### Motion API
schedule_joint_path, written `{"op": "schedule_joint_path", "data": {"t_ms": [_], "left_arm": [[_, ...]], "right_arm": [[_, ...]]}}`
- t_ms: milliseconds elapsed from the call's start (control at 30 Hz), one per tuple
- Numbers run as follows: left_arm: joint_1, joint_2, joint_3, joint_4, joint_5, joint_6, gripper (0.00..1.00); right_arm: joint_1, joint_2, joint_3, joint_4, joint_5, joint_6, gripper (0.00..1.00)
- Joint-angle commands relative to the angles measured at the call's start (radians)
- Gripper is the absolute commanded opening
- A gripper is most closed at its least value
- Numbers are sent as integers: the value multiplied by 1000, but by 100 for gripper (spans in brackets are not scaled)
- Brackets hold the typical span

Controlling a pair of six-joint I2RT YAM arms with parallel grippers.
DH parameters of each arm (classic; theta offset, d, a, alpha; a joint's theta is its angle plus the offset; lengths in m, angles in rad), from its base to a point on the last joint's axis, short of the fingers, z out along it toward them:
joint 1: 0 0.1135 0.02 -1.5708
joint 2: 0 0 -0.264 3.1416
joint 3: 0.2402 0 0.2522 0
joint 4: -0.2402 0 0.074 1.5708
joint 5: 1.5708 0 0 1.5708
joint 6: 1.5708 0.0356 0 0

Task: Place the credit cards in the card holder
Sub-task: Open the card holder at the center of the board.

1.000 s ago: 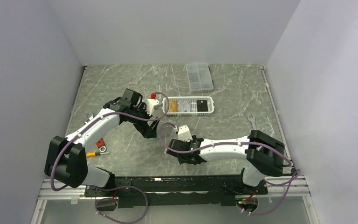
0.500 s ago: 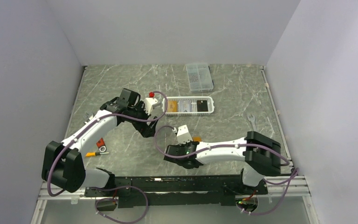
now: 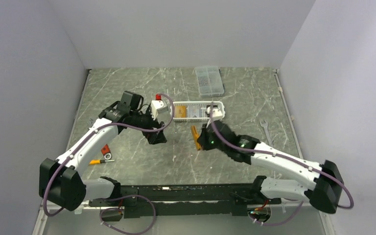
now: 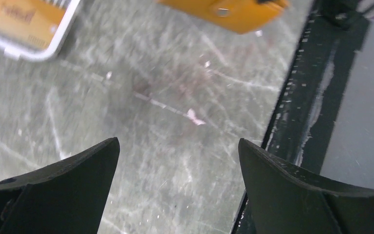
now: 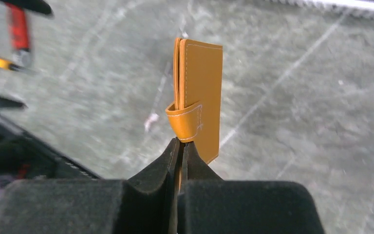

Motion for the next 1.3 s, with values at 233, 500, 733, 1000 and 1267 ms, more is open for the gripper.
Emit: {"op": "schedule_joint_path", "data": {"t_ms": [233,500,733,1000,1267], "left_arm": [[11,-40,30,-121,499,377,99],[142,-14,123,-435,692,770,99],[106,-53,67,-390,681,712,99],[106,-57,48,-361,689,654,91],[106,-75,45,-408,677,690,51]], "right_arm": [[-279,40,27,347,-997,-114,0],[-290,94,90,361,-1214,-127,0],[-290,161,160,377,-1297,-133,0],[-292,181,214,359,-1279,-166,0],[-306,190,195,434,-1244,-130,0]]}}
